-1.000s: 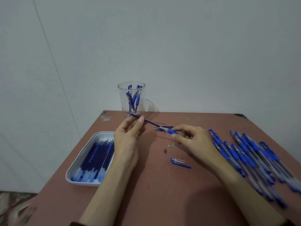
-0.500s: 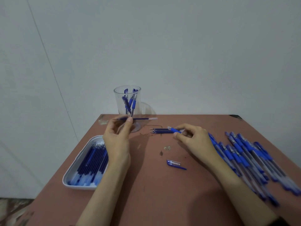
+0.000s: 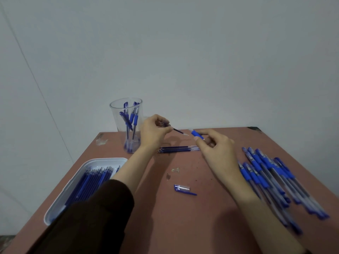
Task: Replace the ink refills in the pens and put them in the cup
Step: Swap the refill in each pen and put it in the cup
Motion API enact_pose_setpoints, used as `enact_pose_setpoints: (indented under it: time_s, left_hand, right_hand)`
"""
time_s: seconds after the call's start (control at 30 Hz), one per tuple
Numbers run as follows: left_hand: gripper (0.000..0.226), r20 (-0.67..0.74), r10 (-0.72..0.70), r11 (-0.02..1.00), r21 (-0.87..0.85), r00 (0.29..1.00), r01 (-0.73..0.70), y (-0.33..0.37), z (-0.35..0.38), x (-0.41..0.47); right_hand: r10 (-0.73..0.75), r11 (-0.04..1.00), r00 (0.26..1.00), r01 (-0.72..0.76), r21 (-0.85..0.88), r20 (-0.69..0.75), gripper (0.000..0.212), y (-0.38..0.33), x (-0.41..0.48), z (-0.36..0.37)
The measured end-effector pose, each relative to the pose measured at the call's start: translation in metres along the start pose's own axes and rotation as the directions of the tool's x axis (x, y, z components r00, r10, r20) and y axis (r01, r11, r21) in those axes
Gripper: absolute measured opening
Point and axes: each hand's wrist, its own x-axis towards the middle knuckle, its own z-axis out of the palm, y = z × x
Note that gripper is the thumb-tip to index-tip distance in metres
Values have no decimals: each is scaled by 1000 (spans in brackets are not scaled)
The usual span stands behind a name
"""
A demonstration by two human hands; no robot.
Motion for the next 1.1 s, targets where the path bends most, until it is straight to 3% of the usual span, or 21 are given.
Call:
enact_pose_setpoints:
  time_s: [0.13,0.23,0.33,0.8,1.1]
  left_hand:
    - [16,201,34,943,317,979,-98,-17,4,14]
    - [17,378,46,803,536,924,-259,-18,4,20]
    - [23,506,5,691,621,862,-369,-17,5,25]
    - [25,540,-85,740,597,837,-310,-18,-2,24]
    - [21,466,52,809,499,883,-311,1,-47,-12]
  right_hand:
    - [3,1000,1000,-3,-2,-4,10,0,1,0]
    - [5,1000,1000,-5,5,11,11,-1,1,1]
    - [-11,1000,1000,11,7,15,11,-2,-1,2]
    - [-19,999,992,23,-28,125,10,-3,-10,11]
    - [-11,986,973,48,-157,229,14,-4,-16,14]
